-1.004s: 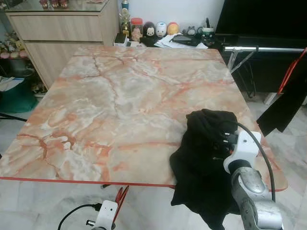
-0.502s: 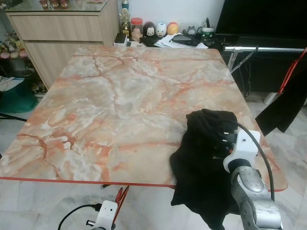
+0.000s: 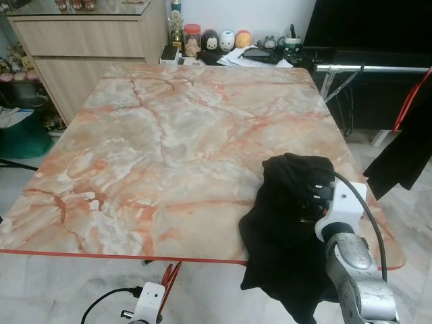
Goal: Hang hanger
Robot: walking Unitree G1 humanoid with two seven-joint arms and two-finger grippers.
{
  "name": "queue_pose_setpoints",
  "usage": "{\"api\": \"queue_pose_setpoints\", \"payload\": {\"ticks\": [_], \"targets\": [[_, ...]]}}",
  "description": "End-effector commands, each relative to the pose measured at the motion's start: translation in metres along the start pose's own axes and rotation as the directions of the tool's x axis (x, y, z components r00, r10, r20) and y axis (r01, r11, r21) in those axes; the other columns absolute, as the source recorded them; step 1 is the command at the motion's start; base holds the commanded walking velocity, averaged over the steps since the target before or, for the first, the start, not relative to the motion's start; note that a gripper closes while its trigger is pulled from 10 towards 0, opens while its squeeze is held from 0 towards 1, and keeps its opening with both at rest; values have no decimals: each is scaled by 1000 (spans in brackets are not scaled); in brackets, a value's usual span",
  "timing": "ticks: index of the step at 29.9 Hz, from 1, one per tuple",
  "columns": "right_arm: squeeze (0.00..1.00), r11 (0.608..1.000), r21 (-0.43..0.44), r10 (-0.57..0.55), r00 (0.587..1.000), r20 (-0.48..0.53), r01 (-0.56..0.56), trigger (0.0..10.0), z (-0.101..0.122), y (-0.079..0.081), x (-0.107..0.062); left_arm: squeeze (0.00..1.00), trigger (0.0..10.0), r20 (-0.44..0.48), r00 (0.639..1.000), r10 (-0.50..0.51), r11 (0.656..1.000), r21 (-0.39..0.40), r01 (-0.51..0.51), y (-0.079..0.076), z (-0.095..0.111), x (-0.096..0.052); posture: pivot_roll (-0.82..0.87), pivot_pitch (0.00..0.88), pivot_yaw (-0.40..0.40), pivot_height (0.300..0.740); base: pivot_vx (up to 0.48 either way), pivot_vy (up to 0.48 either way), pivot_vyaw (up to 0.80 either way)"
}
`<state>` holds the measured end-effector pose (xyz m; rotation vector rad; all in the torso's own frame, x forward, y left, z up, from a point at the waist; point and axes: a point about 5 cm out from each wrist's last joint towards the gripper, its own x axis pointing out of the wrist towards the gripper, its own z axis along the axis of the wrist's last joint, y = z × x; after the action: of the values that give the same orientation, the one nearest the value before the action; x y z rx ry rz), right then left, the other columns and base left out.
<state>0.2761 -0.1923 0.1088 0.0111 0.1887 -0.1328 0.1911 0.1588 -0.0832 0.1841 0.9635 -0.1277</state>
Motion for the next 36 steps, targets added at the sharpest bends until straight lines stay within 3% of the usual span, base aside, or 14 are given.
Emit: {"api": "queue_pose_setpoints", "payload": {"ticks": [1,30,36], "targets": [[0,1000,-8,-6,1000,-9,6,10000,0,-1,2,0,10000,-23,999,-36,999,-8,36,-8,-7,-1,27,59,-46,740,-240,0,0],[0,1000,-7,-9,1000,-13,9,10000,0,-1,4,0,10000,-23,999,-35,999,-7,35,-7,-8,-1,33,62,-47,740,-270,0,0],[0,998,-3,-57,997,-56,57,10000,-3,-9,6,0,10000,-22,999,-36,999,-6,36,-7,-7,-1,33,62,-44,740,-231,0,0]]}}
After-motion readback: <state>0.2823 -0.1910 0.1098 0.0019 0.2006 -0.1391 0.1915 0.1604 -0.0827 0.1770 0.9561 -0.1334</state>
